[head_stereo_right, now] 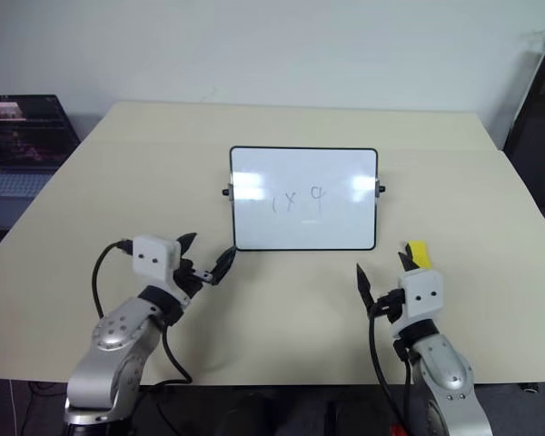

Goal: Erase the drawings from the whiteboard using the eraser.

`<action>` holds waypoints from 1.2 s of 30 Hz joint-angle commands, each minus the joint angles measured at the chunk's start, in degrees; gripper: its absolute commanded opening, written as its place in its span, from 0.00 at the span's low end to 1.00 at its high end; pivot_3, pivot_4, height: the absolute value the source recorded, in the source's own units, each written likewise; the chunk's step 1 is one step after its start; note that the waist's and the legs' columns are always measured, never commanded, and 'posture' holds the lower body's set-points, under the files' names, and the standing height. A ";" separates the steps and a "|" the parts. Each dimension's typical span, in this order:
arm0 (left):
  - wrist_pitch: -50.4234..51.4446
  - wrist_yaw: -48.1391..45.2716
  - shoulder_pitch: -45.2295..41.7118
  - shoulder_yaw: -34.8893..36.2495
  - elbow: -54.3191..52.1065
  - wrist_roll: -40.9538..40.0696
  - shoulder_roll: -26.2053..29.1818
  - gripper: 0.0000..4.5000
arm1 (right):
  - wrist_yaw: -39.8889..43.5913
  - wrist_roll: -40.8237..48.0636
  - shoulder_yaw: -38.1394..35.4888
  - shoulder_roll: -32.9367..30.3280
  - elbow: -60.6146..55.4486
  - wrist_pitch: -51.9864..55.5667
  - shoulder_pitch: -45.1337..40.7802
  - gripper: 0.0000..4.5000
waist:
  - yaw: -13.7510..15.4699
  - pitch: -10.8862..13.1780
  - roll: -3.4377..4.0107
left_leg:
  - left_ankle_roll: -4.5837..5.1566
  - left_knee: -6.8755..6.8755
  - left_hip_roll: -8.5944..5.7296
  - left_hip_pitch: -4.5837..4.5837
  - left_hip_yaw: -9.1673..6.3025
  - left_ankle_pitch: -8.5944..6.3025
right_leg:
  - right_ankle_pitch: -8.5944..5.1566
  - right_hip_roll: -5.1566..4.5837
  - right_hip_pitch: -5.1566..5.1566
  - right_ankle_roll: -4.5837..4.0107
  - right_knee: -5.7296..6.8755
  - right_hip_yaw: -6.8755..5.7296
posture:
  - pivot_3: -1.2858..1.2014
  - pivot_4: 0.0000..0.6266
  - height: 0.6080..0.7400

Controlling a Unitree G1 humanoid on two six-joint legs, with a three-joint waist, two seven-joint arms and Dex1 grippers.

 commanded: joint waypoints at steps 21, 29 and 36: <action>3.19 -34.40 -21.21 -11.06 6.15 -9.81 16.78 1.00 | -0.26 12.38 -17.42 -11.34 5.52 38.07 -23.88 0.99 | -0.13 0.02 0.02 | 0.01 -0.03 -0.02 -0.05 0.05 0.00 | 0.00 0.04 -0.07 -0.01 -0.02 0.02 | 0.52 0.24 1.00; -1.98 -35.84 -24.25 -13.80 12.55 -7.33 13.21 1.00 | 0.61 11.73 -16.26 -13.86 13.69 39.05 -26.95 0.99 | -0.18 0.02 0.02 | 0.03 -0.03 -0.04 -0.09 0.11 0.00 | -0.02 0.03 -0.09 -0.04 -0.06 0.08 | 0.52 0.24 1.00; -2.07 -36.13 -24.08 -14.09 11.95 -7.06 12.64 1.00 | 1.02 11.42 -15.29 -13.70 17.88 38.04 -28.67 0.99 | -0.15 0.02 0.02 | 0.03 -0.03 -0.02 -0.10 0.11 0.00 | -0.02 0.03 -0.11 -0.04 -0.06 0.08 | 0.52 0.24 1.00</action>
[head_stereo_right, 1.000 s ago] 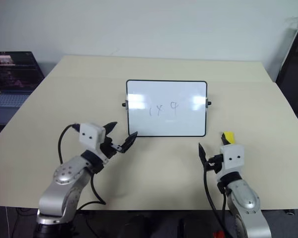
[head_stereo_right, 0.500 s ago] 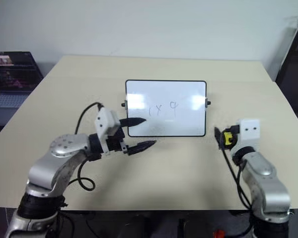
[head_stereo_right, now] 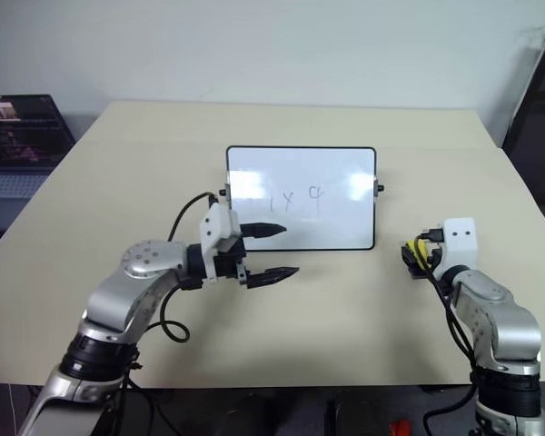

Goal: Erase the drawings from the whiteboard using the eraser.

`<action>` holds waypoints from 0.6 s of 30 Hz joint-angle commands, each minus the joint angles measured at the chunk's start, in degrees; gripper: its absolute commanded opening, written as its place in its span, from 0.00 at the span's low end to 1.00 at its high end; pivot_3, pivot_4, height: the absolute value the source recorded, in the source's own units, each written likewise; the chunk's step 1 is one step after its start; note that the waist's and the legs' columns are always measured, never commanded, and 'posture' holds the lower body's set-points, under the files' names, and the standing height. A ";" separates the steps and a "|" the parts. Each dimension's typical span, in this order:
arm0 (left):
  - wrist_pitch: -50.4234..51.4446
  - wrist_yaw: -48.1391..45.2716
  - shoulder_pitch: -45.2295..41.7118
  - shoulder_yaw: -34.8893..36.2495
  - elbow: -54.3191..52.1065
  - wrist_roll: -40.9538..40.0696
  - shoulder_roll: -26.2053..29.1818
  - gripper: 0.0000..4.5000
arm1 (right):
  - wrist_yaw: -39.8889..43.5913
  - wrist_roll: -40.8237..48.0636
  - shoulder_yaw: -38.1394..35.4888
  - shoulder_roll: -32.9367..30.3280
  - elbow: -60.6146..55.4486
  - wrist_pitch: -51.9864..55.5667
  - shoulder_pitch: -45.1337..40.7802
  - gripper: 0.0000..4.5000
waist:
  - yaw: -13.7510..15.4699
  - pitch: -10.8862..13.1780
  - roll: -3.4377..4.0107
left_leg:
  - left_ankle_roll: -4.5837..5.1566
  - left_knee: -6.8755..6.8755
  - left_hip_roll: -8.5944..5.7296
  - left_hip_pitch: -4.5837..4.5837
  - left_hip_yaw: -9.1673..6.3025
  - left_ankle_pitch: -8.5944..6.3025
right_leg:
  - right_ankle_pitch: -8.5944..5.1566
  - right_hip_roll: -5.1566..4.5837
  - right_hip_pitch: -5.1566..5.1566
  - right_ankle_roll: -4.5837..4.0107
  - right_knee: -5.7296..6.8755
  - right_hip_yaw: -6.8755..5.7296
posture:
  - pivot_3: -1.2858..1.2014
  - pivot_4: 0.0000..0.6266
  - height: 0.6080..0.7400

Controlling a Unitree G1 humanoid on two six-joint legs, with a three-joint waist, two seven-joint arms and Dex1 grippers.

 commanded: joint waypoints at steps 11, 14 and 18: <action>0.55 1.18 -1.06 0.45 -2.32 -0.29 -0.92 1.00 | 0.32 0.09 -0.61 1.02 5.21 -2.20 -3.45 0.99 | 0.01 0.00 0.00 | 0.00 0.01 0.00 0.00 0.00 0.00 | 0.00 0.00 0.00 0.00 0.01 0.00 | 0.52 0.24 1.00; 0.86 1.50 -1.15 0.57 -2.64 -0.37 -0.86 1.00 | -0.29 0.11 -0.96 1.91 6.06 -2.70 -3.53 0.85 | 0.01 0.00 0.00 | 0.00 0.01 0.01 0.00 -0.01 0.00 | 0.00 0.00 0.00 0.00 0.01 -0.01 | 0.52 0.24 1.00; 1.18 1.80 -1.07 0.70 -3.04 -0.48 -0.73 1.00 | -0.50 0.09 -0.77 2.49 6.60 -2.75 -3.57 0.54 | 0.01 0.00 0.00 | 0.00 0.00 0.00 -0.01 0.00 0.00 | 0.00 0.00 -0.01 0.00 0.01 -0.01 | 0.52 0.24 1.00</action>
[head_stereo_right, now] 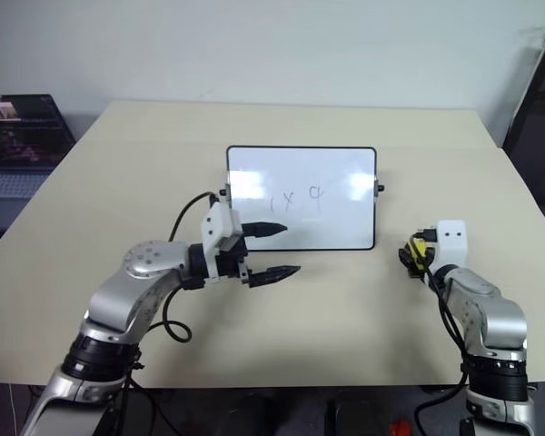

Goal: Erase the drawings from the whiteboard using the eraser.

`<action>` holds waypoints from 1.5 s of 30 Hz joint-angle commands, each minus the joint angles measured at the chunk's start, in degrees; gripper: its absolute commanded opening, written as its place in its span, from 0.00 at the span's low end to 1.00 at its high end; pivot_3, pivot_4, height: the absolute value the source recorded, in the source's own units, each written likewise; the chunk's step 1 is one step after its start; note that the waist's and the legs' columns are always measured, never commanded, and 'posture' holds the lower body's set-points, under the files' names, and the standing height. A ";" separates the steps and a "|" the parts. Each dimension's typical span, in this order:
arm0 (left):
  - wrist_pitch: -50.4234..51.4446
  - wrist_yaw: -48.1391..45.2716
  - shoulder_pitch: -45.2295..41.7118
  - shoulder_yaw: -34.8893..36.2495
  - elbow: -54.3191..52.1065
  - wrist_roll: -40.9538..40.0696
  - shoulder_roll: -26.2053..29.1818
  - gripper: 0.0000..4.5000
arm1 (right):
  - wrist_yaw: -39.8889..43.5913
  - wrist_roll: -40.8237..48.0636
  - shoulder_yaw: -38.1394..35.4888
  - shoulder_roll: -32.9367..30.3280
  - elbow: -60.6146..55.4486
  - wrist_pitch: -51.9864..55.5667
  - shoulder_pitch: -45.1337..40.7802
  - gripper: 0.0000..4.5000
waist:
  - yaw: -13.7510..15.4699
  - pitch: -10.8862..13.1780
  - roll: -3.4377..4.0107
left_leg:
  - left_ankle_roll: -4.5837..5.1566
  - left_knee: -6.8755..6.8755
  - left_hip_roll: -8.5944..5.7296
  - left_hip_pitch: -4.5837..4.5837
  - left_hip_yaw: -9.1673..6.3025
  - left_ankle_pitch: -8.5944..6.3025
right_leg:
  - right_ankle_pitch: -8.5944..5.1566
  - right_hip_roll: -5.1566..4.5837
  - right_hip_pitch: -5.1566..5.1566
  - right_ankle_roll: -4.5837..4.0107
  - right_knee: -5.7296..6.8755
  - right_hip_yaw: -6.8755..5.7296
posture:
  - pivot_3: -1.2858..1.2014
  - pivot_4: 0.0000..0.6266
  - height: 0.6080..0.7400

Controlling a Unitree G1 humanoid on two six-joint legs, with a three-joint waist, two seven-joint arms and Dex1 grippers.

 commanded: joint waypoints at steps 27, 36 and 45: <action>18.93 26.87 13.37 13.83 -16.85 -5.63 -5.46 1.00 | 11.05 -8.50 19.84 -4.10 -20.20 -23.62 5.38 0.29 | -0.23 0.01 -0.01 | -0.01 0.06 0.05 0.08 -0.06 0.01 | 0.00 0.01 0.06 0.02 0.07 -0.04 | 0.52 0.24 1.00; 18.05 27.51 11.16 12.98 -14.58 -3.54 -3.28 1.00 | 10.08 -16.48 25.97 1.20 -2.99 -27.85 -10.72 0.29 | 0.07 0.03 -0.05 | -0.04 0.08 0.02 0.07 -0.08 0.02 | 0.02 -0.02 0.04 0.02 0.09 -0.07 | 0.52 0.24 1.00; 16.71 25.64 4.92 9.68 -10.26 -1.59 -2.62 1.00 | 8.98 -22.49 27.01 4.66 21.06 -34.51 -28.30 0.29 | -0.10 0.06 -0.05 | -0.03 0.07 0.03 0.00 0.02 0.01 | 0.03 -0.04 -0.10 0.00 0.09 -0.04 | 0.52 0.24 1.00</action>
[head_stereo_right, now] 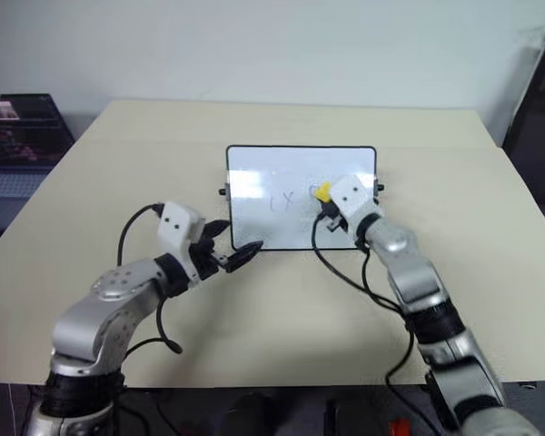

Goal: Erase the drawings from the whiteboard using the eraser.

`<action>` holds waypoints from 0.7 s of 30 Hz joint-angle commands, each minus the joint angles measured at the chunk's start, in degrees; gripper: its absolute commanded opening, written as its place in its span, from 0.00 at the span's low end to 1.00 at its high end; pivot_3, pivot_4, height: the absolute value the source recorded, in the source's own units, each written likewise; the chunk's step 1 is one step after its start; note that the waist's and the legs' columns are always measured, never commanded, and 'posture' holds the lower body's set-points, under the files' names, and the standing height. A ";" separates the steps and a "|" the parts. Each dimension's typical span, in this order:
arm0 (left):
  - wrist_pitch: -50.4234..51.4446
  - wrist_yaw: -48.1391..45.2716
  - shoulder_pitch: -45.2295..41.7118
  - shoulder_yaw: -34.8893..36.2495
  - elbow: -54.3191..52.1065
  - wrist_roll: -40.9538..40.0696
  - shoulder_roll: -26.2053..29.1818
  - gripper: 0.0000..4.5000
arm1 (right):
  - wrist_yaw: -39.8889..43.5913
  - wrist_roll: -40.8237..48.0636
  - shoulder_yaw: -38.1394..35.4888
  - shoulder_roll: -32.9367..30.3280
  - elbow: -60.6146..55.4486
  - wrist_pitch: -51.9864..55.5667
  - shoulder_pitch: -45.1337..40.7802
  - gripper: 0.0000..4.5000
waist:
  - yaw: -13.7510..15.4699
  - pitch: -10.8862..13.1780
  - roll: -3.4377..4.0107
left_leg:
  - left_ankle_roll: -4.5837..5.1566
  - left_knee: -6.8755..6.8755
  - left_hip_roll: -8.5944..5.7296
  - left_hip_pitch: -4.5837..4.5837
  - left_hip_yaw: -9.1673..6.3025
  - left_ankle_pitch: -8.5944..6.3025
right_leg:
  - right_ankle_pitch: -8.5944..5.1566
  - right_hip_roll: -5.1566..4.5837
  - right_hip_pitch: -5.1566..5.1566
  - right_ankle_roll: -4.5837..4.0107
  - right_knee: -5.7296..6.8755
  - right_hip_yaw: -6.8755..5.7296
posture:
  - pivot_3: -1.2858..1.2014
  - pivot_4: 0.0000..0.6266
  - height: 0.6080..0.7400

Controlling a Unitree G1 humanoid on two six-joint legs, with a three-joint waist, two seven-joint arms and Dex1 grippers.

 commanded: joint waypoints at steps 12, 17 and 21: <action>-2.50 -0.56 -12.47 -5.23 9.02 5.47 -1.70 1.00 | 2.46 -5.55 1.01 2.20 13.87 -7.85 -5.68 0.28 | 0.06 0.00 0.00 | -0.01 -0.04 0.01 -0.08 -0.02 0.00 | 0.00 -0.04 -0.05 0.00 -0.02 -0.03 | 0.52 0.24 1.00; -3.09 -0.93 -12.86 -5.40 10.04 6.33 -2.12 1.00 | 7.66 -8.28 4.68 -0.80 11.69 -8.16 -1.66 0.28 | 0.07 -0.02 -0.01 | 0.00 0.01 0.00 -0.03 -0.03 0.00 | 0.00 -0.04 -0.01 0.00 0.04 -0.03 | 0.52 0.24 1.00; -2.90 -0.85 -12.47 -5.49 10.51 6.96 -2.05 1.00 | 10.54 -10.43 7.17 -2.13 9.50 -9.44 -0.59 0.28 | -0.12 -0.02 -0.01 | 0.00 0.06 -0.01 0.07 -0.02 0.00 | 0.00 -0.04 0.03 0.00 0.19 -0.01 | 0.52 0.24 1.00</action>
